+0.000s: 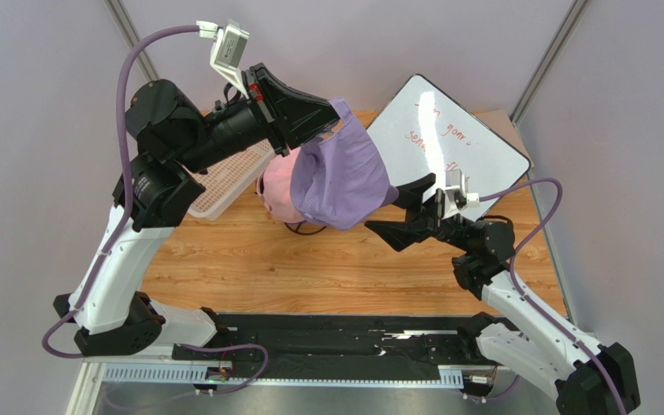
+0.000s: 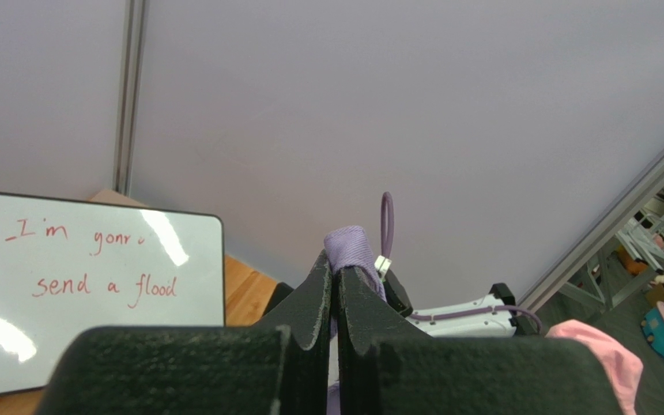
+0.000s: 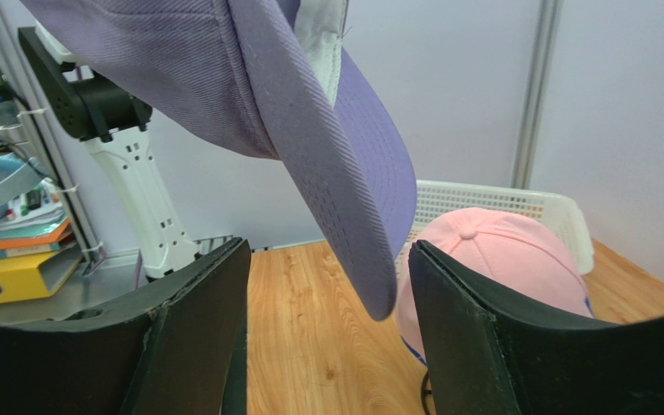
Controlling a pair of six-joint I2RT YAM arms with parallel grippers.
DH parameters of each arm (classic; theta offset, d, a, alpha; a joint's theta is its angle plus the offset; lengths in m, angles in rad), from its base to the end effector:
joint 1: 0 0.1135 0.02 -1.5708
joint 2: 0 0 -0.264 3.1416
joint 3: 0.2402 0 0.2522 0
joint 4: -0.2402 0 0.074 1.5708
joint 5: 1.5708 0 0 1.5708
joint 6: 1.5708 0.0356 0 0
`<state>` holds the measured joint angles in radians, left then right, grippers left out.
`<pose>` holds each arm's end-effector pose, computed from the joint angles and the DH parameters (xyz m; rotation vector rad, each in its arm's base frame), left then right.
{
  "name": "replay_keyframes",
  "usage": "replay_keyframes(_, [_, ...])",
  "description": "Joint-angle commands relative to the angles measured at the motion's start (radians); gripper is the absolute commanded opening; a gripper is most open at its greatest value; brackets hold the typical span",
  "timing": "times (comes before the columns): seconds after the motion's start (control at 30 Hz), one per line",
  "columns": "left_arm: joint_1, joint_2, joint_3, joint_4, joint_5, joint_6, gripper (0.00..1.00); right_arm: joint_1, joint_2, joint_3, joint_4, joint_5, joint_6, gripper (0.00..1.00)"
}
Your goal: Stack the hats
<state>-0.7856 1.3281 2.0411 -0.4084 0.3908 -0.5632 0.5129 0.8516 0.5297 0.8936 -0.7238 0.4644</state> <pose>0.1350 -0.1543 0.6074 0.5216 1.3264 -1.3837 0.1471 0.1099 0.3460 -0.7319 1.0023 1.2180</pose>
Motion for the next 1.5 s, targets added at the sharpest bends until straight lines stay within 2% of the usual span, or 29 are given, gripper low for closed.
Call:
replay_keyframes(0.0, [-0.007, -0.010, 0.042, 0.023, -0.007, 0.000, 0.00, 0.036, 0.026, 0.064, 0.062, -0.045, -0.001, 0.70])
replay_keyframes(0.07, [-0.009, -0.012, 0.039, 0.025, -0.004, -0.001, 0.00, 0.044, 0.029, 0.066, 0.062, -0.040, -0.007, 0.66])
replay_keyframes(0.1, [-0.009, -0.015, 0.036, 0.025, -0.007, 0.000, 0.00, 0.042, 0.026, 0.064, 0.062, -0.029, -0.007, 0.58])
replay_keyframes(0.17, [-0.009, -0.029, 0.018, 0.026, -0.015, 0.002, 0.00, 0.044, 0.015, 0.059, 0.061, -0.016, -0.012, 0.49])
replay_keyframes(0.23, [-0.009, -0.049, -0.001, 0.034, -0.032, 0.011, 0.00, 0.044, 0.009, 0.068, 0.033, -0.008, -0.016, 0.35])
replay_keyframes(0.27, [-0.009, -0.058, -0.019, 0.036, -0.043, 0.016, 0.00, 0.044, 0.006, 0.072, 0.019, -0.005, -0.024, 0.28])
replay_keyframes(0.3, [-0.009, -0.073, -0.028, 0.037, -0.068, 0.025, 0.00, 0.042, 0.004, 0.076, -0.020, 0.004, -0.032, 0.01])
replay_keyframes(0.37, [-0.009, -0.093, -0.060, 0.030, -0.105, 0.060, 0.00, 0.044, -0.002, 0.079, -0.071, 0.030, -0.039, 0.00])
replay_keyframes(0.43, [-0.009, -0.127, -0.090, 0.000, -0.206, 0.111, 0.00, 0.044, -0.005, 0.082, -0.105, 0.063, -0.036, 0.00])
replay_keyframes(0.6, [-0.001, -0.229, -0.261, -0.027, -0.479, 0.219, 0.00, 0.042, 0.003, 0.193, -0.385, 0.078, -0.023, 0.00])
replay_keyframes(0.7, [0.037, -0.292, -0.372, -0.020, -0.523, 0.224, 0.00, 0.038, 0.026, 0.262, -0.522, 0.031, 0.006, 0.00])
replay_keyframes(0.87, [0.175, -0.342, -0.562, -0.006, -0.561, 0.218, 0.00, -0.043, 0.095, 0.334, -0.634, -0.086, 0.127, 0.00])
replay_keyframes(1.03, [0.268, -0.343, -0.663, 0.005, -0.549, 0.214, 0.00, -0.122, 0.246, 0.444, -0.662, -0.313, 0.258, 0.00])
replay_keyframes(1.1, [0.295, -0.333, -0.677, 0.010, -0.530, 0.212, 0.00, -0.129, 0.300, 0.493, -0.728, -0.388, 0.276, 0.00])
replay_keyframes(1.3, [0.367, -0.297, -0.739, 0.049, -0.550, 0.243, 0.00, -0.166, 0.420, 0.592, -0.811, -0.454, 0.309, 0.00])
replay_keyframes(1.47, [0.431, -0.247, -0.754, 0.048, -0.546, 0.243, 0.00, -0.178, 0.492, 0.604, -0.777, -0.506, 0.387, 0.00])
